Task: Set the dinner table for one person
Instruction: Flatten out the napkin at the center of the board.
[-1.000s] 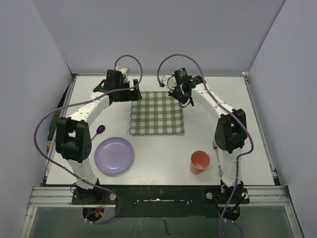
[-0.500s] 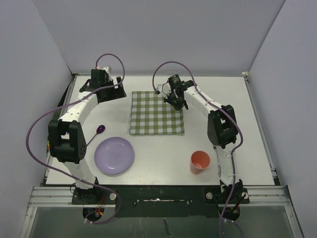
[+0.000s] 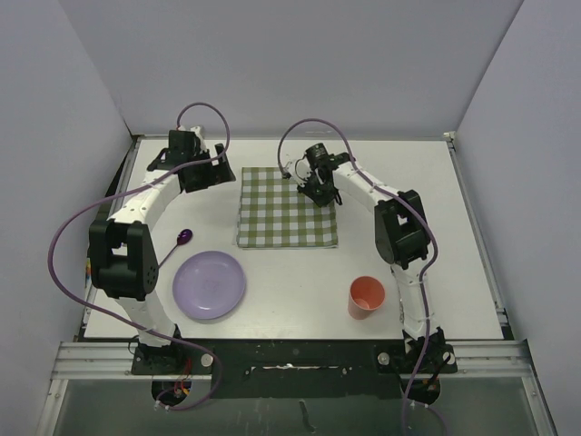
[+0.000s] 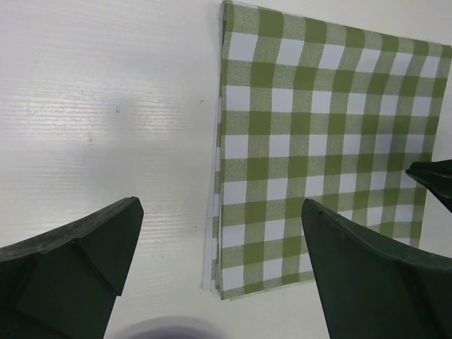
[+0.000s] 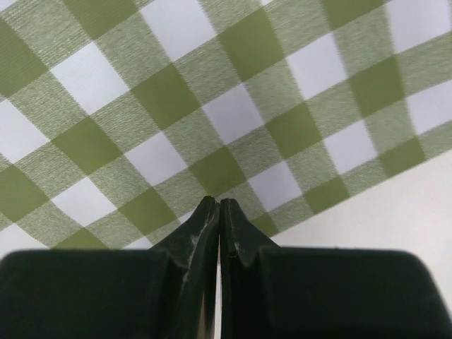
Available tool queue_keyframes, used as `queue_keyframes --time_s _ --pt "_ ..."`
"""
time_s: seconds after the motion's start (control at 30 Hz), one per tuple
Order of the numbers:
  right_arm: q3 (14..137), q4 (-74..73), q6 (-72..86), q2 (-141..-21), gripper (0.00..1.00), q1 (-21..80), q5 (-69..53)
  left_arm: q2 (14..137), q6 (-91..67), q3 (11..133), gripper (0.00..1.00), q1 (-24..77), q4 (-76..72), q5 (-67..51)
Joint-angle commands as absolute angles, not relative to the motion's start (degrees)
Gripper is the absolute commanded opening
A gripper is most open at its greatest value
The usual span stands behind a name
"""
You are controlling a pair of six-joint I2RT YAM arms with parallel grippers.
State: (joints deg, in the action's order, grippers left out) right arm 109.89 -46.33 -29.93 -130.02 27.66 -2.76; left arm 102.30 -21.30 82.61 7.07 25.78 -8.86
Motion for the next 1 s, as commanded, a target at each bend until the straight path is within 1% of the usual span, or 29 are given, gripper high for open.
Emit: queue_keyframes --time_s 0.0,0.23,0.5,0.7,0.97 --pt "105.53 -45.18 -28.48 -128.18 0.00 29.05 -5.51 99.84 -23.13 82.00 0.98 7.02 22.30 -11.37" --pt "98.15 -45.77 -28.06 -127.07 0.00 29.46 -6.29 100.97 -23.43 82.18 0.98 7.03 22.08 -12.40" --pt "88.98 -46.49 -28.88 -121.34 0.00 29.43 -6.55 99.88 -22.59 81.86 0.98 7.02 22.85 -12.28" --pt "83.94 -46.75 -30.79 -117.98 0.00 29.24 -4.22 98.89 -22.71 80.42 0.98 7.03 22.21 -12.20" --pt "81.24 -47.46 -35.84 -117.22 0.00 24.01 -2.52 99.40 -23.53 80.07 0.98 7.12 21.33 -13.08"
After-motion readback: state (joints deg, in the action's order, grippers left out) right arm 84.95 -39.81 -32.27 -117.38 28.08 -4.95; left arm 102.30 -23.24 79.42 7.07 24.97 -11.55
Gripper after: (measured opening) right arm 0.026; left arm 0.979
